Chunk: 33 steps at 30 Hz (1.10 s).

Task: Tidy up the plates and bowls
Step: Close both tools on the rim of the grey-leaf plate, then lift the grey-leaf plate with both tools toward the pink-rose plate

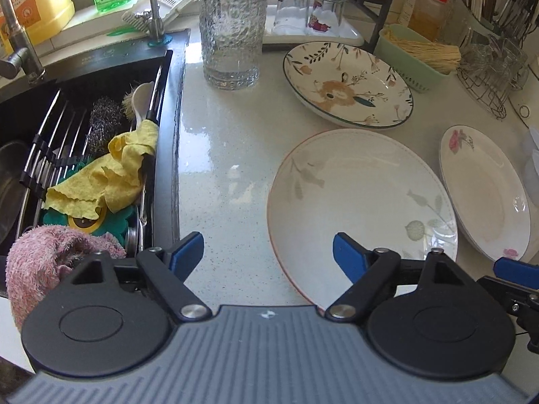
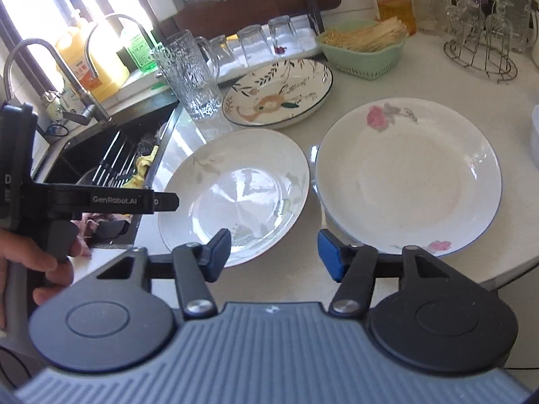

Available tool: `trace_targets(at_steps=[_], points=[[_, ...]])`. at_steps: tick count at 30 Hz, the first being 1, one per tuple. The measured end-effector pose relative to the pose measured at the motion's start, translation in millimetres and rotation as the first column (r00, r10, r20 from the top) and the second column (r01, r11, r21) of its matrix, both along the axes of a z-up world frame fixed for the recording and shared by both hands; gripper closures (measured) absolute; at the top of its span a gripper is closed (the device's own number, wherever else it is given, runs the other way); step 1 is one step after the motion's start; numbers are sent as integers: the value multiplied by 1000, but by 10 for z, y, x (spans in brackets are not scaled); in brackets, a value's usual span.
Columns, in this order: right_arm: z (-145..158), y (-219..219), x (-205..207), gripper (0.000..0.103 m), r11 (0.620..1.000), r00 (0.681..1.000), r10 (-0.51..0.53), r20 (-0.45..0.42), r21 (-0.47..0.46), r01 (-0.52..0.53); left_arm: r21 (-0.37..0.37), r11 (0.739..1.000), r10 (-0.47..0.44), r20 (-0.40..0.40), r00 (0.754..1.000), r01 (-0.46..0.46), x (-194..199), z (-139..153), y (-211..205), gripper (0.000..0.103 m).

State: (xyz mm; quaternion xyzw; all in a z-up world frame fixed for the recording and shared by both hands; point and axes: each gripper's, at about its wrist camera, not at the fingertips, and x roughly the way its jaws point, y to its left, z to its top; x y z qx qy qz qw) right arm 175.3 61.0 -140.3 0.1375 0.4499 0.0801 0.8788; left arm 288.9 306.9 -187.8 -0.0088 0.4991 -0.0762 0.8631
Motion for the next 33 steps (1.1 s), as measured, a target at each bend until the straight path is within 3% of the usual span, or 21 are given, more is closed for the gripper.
trace_targets(at_steps=[5, 14, 21, 33], points=[[-146, 29, 152, 67, 998, 997, -67, -40, 9, 67, -59, 998, -22, -7, 1000, 22, 162, -112, 86, 38], [-318, 47, 433, 83, 987, 985, -159, -67, -16, 159, -140, 985, -107, -18, 994, 104, 506, -217, 39, 60], [-398, 70, 565, 85, 981, 979, -191, -74, -32, 190, -169, 973, -167, -31, 985, 160, 706, -274, 28, 77], [-470, 35, 680, 85, 981, 979, -187, -79, 26, 190, -203, 954, -228, -4, 974, 223, 860, -330, 55, 79]])
